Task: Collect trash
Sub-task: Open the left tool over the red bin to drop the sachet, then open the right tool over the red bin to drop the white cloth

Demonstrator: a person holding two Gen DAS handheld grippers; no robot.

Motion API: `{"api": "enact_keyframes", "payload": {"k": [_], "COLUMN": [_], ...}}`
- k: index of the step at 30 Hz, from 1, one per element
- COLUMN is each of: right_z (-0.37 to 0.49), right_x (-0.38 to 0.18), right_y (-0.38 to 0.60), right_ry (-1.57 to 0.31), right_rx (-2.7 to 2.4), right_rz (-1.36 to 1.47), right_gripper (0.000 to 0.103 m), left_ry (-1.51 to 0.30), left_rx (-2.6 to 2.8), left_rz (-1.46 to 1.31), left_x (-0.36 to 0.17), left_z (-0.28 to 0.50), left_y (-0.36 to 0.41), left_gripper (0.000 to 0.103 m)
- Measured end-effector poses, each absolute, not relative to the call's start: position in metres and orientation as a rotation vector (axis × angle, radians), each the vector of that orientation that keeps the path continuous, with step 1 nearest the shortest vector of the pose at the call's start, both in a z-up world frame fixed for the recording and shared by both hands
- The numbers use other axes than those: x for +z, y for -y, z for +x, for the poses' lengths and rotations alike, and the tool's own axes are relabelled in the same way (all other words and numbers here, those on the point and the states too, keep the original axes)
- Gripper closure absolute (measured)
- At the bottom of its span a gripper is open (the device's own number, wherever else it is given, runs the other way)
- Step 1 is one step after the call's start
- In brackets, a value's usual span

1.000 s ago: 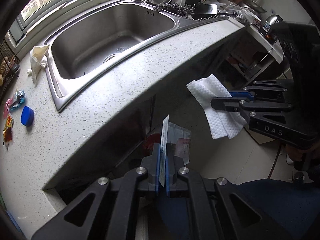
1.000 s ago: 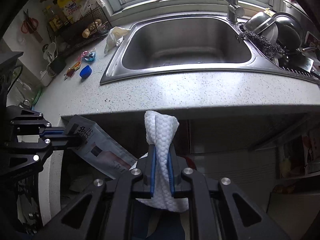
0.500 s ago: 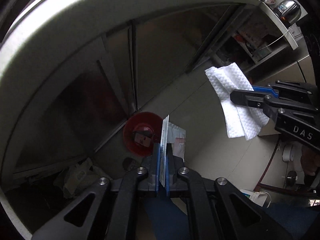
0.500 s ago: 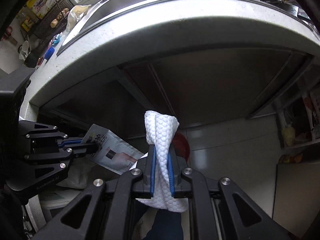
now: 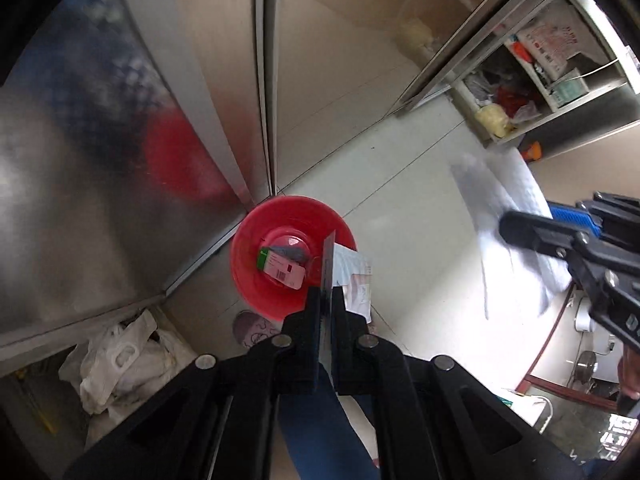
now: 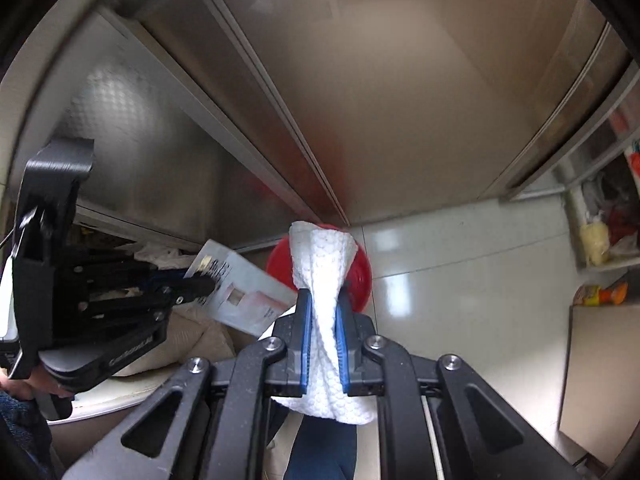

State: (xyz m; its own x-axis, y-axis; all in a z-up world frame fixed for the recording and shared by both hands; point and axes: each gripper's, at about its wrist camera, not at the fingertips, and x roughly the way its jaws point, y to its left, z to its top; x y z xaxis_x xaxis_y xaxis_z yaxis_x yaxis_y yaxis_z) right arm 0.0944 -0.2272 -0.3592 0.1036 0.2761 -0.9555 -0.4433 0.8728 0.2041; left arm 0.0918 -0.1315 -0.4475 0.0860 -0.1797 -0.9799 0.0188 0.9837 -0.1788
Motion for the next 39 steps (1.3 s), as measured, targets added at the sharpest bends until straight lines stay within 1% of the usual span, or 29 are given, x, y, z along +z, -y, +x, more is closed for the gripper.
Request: {"api": "enact_keyframes", "payload": {"k": [5,10,12,13,14,15,17,18,20,24,26,27,29,39], "right_z": [0.096,0.095,0.093,0.093,0.091,0.092,0.094,0.097,0.098,0.098,0.099,0.099,0.099,0.100], "right_x": [-0.380,-0.390,-0.390,-0.390,-0.389,-0.387,-0.386,-0.386,-0.390,-0.394,-0.397,-0.398,-0.399,-0.418], "right_y": [0.230,0.231,0.231,0.231,0.231,0.226,0.224,0.225,0.225,0.223,0.222,0.221,0.217,0.199], "right_ry": [-1.378,-1.396,-1.399,-1.402,-1.403,-1.403,-1.406,-1.406,-1.405,-1.407,-1.405,-1.405,-1.404,-1.410], "right_rx": [0.523,0.494,0.491,0.491,0.492,0.489,0.490,0.489,0.493,0.499,0.512,0.519,0.531,0.578], "right_rz": [-0.134,-0.139,-0.132,-0.125,-0.121,-0.121,-0.116,-0.114,-0.116,-0.117,-0.121,-0.124,-0.129,-0.158], "right_gripper": [0.093,0.093,0.093,0.093,0.093,0.093,0.093,0.093,0.093,0.093,0.093,0.093,0.093,0.093], "left_ry": [-1.475,-1.440,-1.447,-1.450,-1.452,-1.453,-1.447,-1.440,-1.409,-1.404,-1.405,-1.403,-1.378,-1.370], "left_rx": [-0.154,-0.143,-0.130,-0.127,-0.122,-0.118,-0.117,-0.121,-0.133,-0.141,-0.123,-0.119,-0.104,-0.002], "left_rz": [-0.105,-0.120,-0.113,-0.114,-0.118,-0.120,-0.121,-0.122,-0.137,-0.161,-0.135,-0.130,-0.152,-0.203], "left_x": [-0.472,-0.481,-0.484,-0.486,-0.487,-0.487,-0.485,-0.483,-0.481,-0.478,-0.474,-0.472,-0.466,-0.463], "left_z": [0.105,0.106,0.105,0.106,0.106,0.104,0.102,0.100,0.097,0.090,0.087,0.086,0.081,0.066], "left_y": [0.142,0.138,0.138,0.138,0.138,0.137,0.136,0.135,0.131,0.123,0.121,0.121,0.115,0.084], "left_gripper": [0.100,0.099,0.092,0.084,0.073,0.068,0.047,0.041,0.021,0.018,0.012,0.011,0.000,0.000]}}
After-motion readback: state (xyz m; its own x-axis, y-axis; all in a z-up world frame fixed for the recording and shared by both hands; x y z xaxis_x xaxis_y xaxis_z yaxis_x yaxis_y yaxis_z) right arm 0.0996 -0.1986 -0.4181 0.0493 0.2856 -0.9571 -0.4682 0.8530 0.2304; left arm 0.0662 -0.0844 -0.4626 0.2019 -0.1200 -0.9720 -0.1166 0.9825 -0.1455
